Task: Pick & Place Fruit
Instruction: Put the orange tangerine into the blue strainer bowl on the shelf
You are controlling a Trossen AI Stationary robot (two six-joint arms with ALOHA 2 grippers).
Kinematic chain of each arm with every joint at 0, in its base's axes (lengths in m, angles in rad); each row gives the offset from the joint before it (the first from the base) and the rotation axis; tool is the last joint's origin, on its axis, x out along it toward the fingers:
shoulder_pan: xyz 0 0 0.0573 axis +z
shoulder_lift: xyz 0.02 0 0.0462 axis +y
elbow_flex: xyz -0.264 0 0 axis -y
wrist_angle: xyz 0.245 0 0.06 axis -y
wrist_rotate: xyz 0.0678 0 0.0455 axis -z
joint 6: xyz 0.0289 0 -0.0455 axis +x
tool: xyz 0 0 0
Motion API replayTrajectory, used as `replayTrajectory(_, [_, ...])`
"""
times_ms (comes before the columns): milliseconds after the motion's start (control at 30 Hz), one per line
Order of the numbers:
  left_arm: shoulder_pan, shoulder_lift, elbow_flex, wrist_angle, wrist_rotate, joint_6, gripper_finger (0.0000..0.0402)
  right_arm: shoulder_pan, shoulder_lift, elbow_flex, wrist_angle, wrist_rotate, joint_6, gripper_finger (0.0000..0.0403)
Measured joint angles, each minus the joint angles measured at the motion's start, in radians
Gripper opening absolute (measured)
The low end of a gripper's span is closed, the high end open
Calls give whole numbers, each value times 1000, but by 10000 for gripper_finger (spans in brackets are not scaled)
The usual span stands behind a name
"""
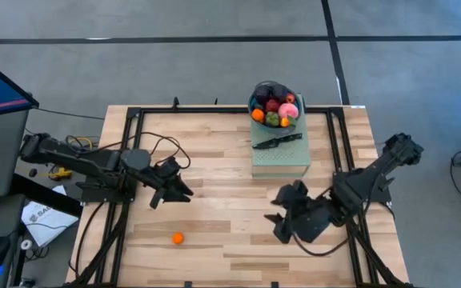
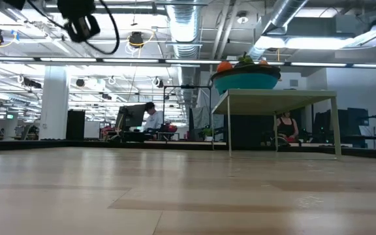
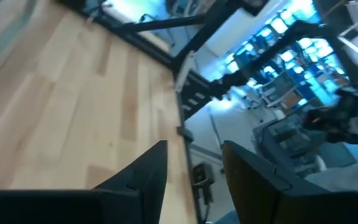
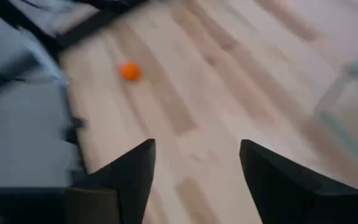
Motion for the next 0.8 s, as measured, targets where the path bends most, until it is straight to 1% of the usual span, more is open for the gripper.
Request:
replayTrajectory(167, [-53,0,58,-13,2,-21,149,8,-99,-232,373,-7,-40,188])
replayTrajectory(233, [-79,0,83,-82,2,-52,149,-13,-135,-323,535,-21,-84,170])
replayTrajectory(300, [-116,11,110,-188,2,-83,149,-42,-158,-406,690,-31,-141,154])
replayTrajectory(400, [-177,30,130,-328,6,-186,149,-97,-169,-485,852,-29,-202,133])
replayTrajectory(533, [-266,79,130,-428,5,-395,149,-173,-154,-499,881,-30,-227,115])
replayTrajectory(633, [-322,136,130,-454,5,-512,150,-221,-155,-499,890,-29,-242,109])
replayTrajectory(733, [-357,206,129,-449,5,-600,162,-260,-155,-498,892,-30,-287,108])
replayTrajectory(800, [-376,259,128,-449,1,-620,181,-279,-158,-498,891,-48,-323,108])
